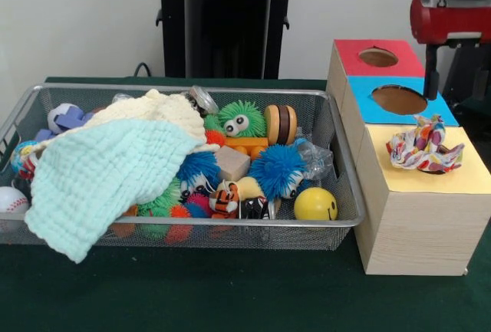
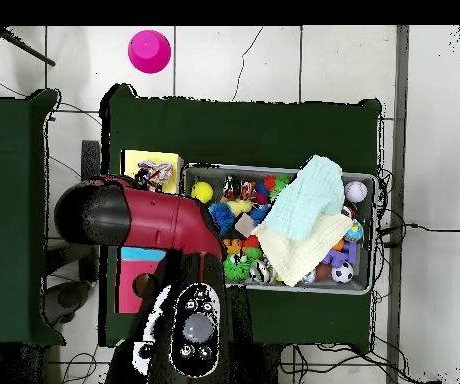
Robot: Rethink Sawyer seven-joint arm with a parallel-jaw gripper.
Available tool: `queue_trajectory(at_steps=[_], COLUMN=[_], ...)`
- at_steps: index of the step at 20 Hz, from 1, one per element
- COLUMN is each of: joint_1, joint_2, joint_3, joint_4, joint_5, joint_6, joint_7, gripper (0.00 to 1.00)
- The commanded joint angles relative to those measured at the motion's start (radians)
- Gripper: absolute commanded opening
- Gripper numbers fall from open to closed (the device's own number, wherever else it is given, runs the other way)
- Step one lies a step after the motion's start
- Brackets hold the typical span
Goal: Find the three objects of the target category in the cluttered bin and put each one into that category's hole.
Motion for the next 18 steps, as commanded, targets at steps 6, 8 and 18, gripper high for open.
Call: queue_trajectory(at_steps=[6, 8, 18], joint_1=[-0.026, -0.022, -0.032], joint_2=[0.002, -0.006, -0.009], joint_3=[-0.023, -0.025, -0.005], joint_4=[-0.162, -0.143, -0.105], joint_5=[-0.067, -0.074, -0.114], joint_6=[0.221, 0.188, 0.131], joint_7=[0.121, 0.113, 0.079], gripper=[0.0, 0.0, 0.0])
